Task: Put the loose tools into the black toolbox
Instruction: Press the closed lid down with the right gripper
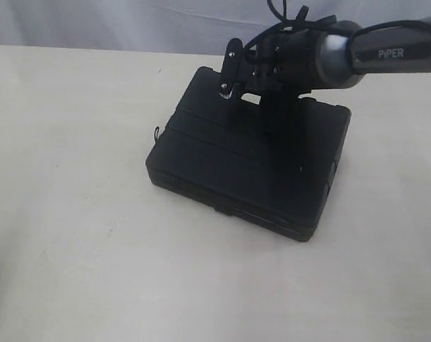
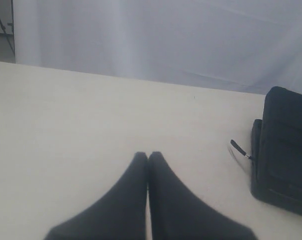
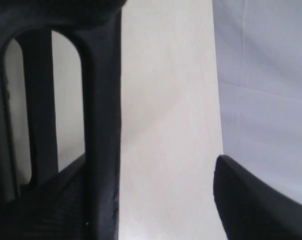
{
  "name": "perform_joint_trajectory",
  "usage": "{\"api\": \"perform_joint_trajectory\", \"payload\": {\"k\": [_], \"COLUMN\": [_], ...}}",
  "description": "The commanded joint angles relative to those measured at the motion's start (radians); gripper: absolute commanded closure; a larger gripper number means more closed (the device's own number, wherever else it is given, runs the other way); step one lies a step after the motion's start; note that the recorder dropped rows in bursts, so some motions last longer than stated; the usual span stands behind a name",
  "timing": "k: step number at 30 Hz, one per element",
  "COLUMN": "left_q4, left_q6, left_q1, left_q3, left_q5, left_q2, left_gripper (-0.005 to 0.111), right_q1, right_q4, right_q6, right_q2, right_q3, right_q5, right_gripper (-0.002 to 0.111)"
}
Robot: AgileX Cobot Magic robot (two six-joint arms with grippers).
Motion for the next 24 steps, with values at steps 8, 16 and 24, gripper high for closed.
{"api": "perform_joint_trajectory", "payload": {"k": [8, 16, 24], "left_q4": [0.000, 0.000, 0.000], "left_q6": [-0.001, -0.001, -0.001], "left_q1": [-0.006, -0.006, -0.006], "left_q3": [-0.005, -0.005, -0.005], "left_q5": [0.001, 0.001, 0.001], "left_q2": [0.004, 0.004, 0.004], "left_gripper": [0.107, 0.107, 0.107], "right_q1": [-0.007, -0.007, -0.015], "right_q4": [0.209, 0.529, 0.797], "right_q6": [-0.103, -0.383, -0.584], "right_q2": [0.035, 0.035, 0.035], "right_q3": [0.002, -0.083, -0.228], "right_q5": [-0.102, -0.070, 0.092], "right_gripper": [0.044, 0.044, 0.044]}}
